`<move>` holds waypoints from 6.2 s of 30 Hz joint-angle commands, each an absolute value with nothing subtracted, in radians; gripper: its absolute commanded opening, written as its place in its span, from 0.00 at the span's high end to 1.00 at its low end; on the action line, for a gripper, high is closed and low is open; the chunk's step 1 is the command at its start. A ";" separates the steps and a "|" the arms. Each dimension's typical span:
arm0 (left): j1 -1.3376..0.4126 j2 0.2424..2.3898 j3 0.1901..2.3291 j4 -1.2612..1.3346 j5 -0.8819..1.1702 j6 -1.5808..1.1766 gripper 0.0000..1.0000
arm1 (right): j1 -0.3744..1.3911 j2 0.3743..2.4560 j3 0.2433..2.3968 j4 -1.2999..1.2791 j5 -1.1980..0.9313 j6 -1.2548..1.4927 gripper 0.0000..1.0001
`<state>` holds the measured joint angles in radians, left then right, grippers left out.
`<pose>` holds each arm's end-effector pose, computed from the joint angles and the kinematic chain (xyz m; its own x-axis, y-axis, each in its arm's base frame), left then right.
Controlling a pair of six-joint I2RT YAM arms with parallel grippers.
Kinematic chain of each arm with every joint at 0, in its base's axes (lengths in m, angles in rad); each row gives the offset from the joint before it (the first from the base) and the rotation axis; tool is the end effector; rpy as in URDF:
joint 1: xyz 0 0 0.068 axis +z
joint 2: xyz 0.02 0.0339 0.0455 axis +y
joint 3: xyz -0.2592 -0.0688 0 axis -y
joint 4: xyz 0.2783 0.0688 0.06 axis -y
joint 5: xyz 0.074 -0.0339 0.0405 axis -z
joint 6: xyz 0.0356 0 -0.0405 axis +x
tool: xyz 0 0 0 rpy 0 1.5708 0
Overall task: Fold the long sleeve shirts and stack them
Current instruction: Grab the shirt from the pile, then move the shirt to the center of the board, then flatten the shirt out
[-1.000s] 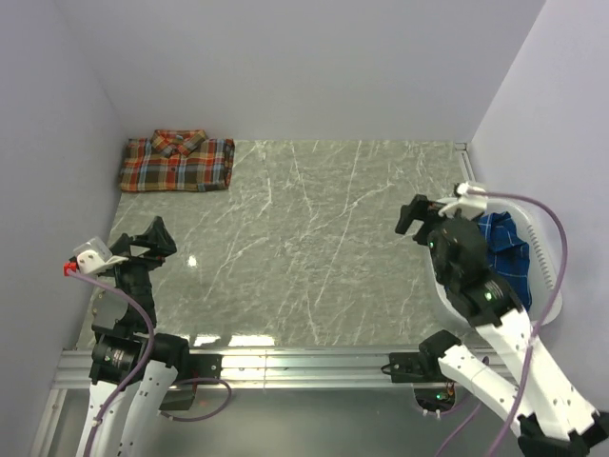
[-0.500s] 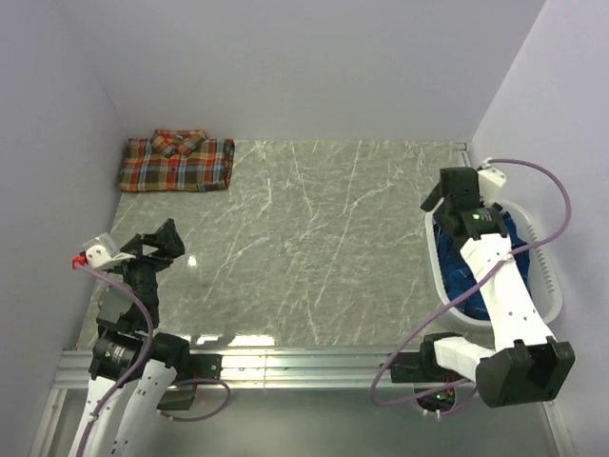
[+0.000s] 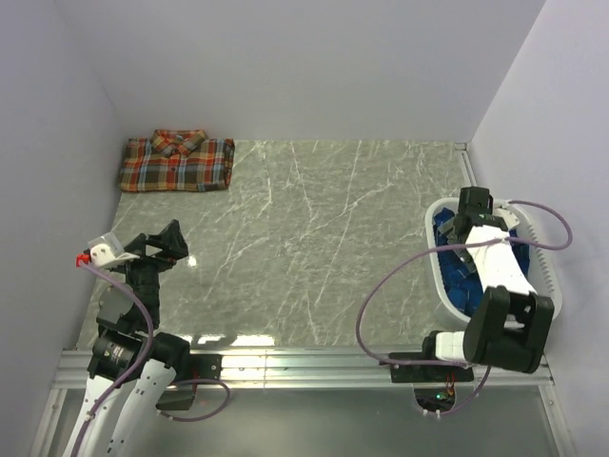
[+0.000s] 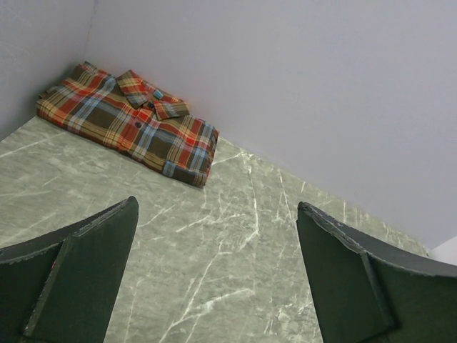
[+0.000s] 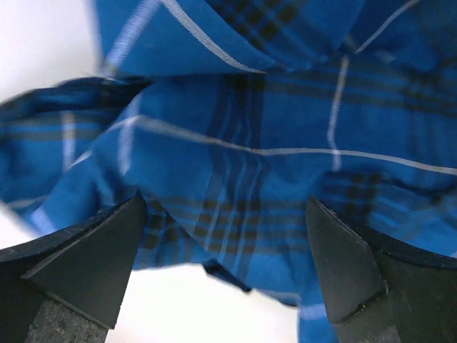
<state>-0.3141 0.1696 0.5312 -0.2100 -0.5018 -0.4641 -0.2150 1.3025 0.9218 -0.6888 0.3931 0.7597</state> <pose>0.1076 -0.0170 0.3277 0.2096 -0.4807 -0.8515 -0.0979 0.8561 -0.5074 0.2739 -0.0738 0.2220 -0.3616 0.7301 -0.5798 0.8633 0.4970 0.0874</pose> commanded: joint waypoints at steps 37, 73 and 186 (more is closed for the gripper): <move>-0.327 0.264 0.563 -0.221 -0.515 -0.439 0.01 | 0.245 1.219 1.975 -0.627 0.340 0.138 1.00; -0.324 0.503 0.620 -0.287 -0.433 -0.503 0.01 | 0.623 1.367 1.042 -0.368 -0.113 0.268 0.14; -0.057 1.741 0.991 -0.314 -0.305 -0.785 0.32 | 0.344 1.540 0.804 -0.299 -0.008 0.544 0.93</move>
<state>-0.1162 1.7695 1.0405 -0.2676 -0.2874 -0.7574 0.3763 1.5867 0.8371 -0.3016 -0.0898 0.5171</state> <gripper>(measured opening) 0.676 0.103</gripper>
